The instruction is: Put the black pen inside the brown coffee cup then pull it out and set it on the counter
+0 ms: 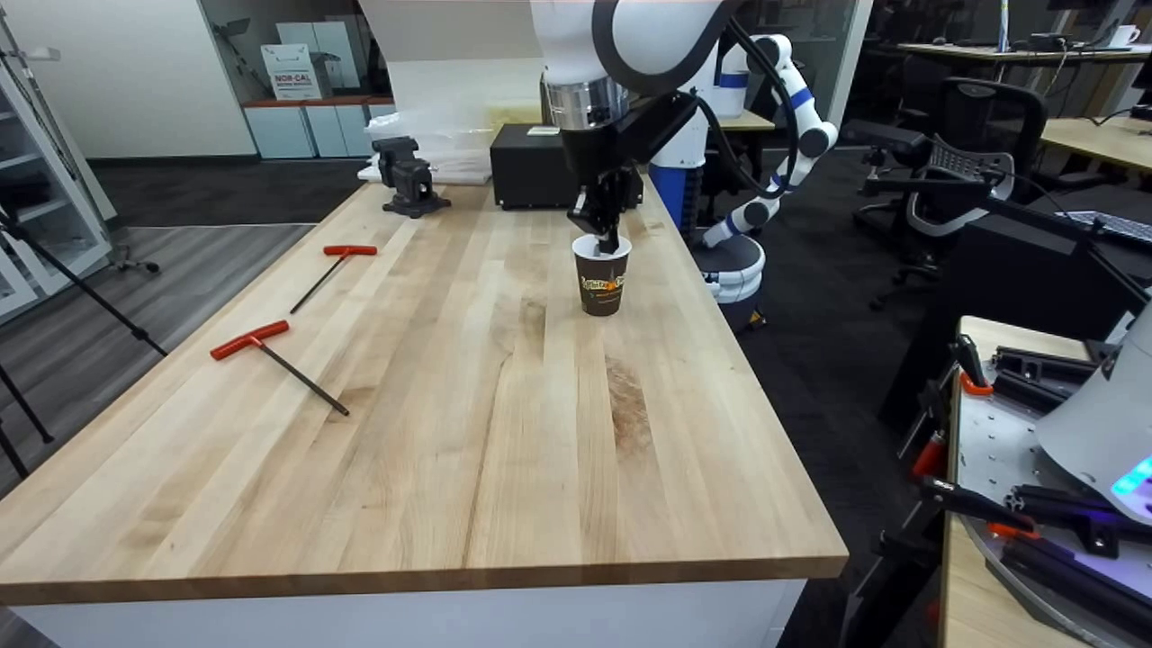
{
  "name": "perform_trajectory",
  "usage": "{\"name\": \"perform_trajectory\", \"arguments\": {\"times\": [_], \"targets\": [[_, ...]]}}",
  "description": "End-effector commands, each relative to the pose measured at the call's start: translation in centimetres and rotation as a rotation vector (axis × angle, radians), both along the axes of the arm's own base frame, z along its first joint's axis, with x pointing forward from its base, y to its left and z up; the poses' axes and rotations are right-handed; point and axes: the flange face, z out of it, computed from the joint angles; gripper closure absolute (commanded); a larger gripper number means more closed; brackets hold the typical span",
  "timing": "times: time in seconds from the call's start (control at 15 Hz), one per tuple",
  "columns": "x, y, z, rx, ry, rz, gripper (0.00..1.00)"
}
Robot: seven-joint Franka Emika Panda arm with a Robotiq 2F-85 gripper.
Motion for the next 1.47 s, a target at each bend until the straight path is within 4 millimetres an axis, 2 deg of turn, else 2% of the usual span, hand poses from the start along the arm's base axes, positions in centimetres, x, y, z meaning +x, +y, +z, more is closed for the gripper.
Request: {"name": "perform_trajectory", "arguments": {"times": [0.0,0.4,0.47,0.53,0.67,0.87,1.0,1.4], "targets": [[0.5,-0.3,0.7,-0.006,0.013,-0.005,0.61],[0.8,-0.5,-0.1,-0.006,0.011,-0.006,0.22],[0.8,-0.6,-0.3,-0.004,0.011,-0.005,0.47],[0.9,-0.6,-0.5,-0.004,0.012,-0.004,0.63],[0.8,-0.6,-0.9,-0.003,0.024,-0.006,0.69],[0.8,-0.6,-1.2,-0.004,0.036,-0.005,0.92],[0.8,-0.5,-1.0,-0.006,0.033,-0.004,0.97],[1.2,-0.4,0.0,-0.008,0.017,-0.001,0.94]]}}
